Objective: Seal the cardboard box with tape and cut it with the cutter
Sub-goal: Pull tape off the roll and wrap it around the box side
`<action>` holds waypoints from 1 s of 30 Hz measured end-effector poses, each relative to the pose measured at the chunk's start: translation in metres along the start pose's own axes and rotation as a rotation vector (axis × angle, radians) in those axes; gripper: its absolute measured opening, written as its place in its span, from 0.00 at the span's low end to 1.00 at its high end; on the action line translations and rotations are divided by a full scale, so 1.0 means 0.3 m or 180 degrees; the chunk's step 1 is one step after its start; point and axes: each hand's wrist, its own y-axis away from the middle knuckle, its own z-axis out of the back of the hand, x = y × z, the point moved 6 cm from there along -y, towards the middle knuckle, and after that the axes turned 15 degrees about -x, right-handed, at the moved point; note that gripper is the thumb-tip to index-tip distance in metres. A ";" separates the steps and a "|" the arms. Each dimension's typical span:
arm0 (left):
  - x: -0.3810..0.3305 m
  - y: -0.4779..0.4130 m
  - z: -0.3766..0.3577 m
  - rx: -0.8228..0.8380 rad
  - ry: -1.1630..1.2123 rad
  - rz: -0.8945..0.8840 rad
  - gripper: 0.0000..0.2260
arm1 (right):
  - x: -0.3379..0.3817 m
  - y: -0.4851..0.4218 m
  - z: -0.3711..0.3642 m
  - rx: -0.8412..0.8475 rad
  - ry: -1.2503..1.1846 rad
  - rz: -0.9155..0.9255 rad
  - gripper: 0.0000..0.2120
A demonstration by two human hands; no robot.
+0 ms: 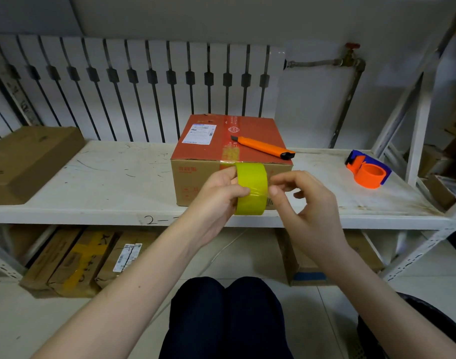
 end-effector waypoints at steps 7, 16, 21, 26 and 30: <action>0.009 -0.007 -0.014 0.0067 -0.0006 0.0029 0.20 | 0.033 0.011 0.021 -0.0182 0.0223 0.0459 0.12; 0.038 -0.029 -0.062 0.0209 -0.0129 0.0088 0.24 | -0.073 -0.020 0.022 0.0020 -0.0383 -0.0112 0.11; 0.046 -0.039 -0.081 0.0296 -0.0167 0.0037 0.22 | -0.058 -0.053 0.032 0.0101 -0.0464 0.0334 0.09; 0.041 -0.031 -0.081 0.0402 0.0057 0.0089 0.23 | -0.079 -0.062 0.012 0.0251 -0.1042 -0.0390 0.05; 0.039 -0.029 -0.083 0.0325 -0.0028 -0.0141 0.25 | -0.076 -0.052 -0.002 0.0038 -0.1225 -0.0648 0.04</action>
